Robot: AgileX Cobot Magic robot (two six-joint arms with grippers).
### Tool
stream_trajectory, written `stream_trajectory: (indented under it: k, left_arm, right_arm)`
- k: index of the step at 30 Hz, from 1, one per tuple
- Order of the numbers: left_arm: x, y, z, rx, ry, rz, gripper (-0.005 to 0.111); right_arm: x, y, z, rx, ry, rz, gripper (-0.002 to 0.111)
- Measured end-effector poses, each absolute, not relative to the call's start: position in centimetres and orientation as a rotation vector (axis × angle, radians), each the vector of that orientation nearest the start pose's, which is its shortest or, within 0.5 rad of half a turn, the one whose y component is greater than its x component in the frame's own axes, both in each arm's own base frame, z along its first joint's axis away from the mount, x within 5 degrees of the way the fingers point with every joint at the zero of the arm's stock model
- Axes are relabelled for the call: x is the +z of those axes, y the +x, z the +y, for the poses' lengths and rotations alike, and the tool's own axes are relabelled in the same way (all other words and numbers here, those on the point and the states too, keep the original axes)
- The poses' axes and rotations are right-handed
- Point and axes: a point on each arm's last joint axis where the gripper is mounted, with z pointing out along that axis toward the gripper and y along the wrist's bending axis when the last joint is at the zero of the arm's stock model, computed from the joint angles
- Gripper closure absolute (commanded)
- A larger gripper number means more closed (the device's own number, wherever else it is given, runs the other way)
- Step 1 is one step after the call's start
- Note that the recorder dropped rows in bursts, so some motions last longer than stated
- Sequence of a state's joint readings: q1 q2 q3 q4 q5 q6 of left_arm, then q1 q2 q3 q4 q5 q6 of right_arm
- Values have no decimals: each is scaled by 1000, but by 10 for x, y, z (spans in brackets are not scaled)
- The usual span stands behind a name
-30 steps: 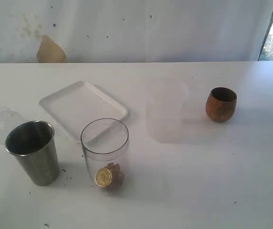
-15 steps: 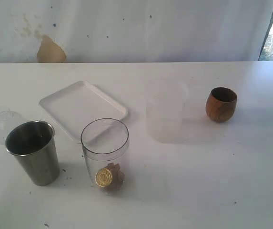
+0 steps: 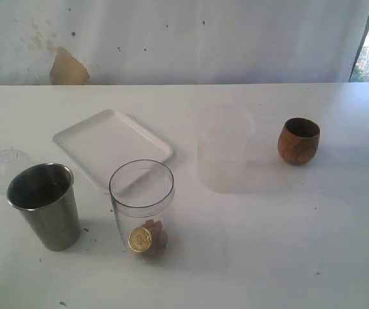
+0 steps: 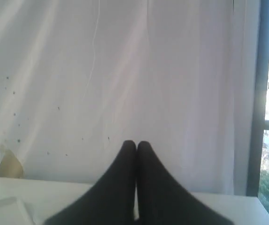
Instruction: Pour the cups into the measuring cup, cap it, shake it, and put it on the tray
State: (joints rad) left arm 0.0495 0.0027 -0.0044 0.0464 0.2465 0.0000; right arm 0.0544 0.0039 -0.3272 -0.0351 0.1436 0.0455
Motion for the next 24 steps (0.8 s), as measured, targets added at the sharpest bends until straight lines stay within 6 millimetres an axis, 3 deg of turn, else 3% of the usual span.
stream_trajectory:
  k: [12, 15, 24]
  left_arm:
    - [192, 55, 4, 79, -12, 1729, 107]
    - [192, 55, 4, 79, -12, 1729, 107]
    - [192, 55, 4, 79, -12, 1729, 107]
  right_arm:
    - [242, 50, 2, 16, -32, 1453, 108]
    - [212, 56, 2, -14, -61, 1538, 108]
    - [190, 55, 2, -56, -122, 1756, 108]
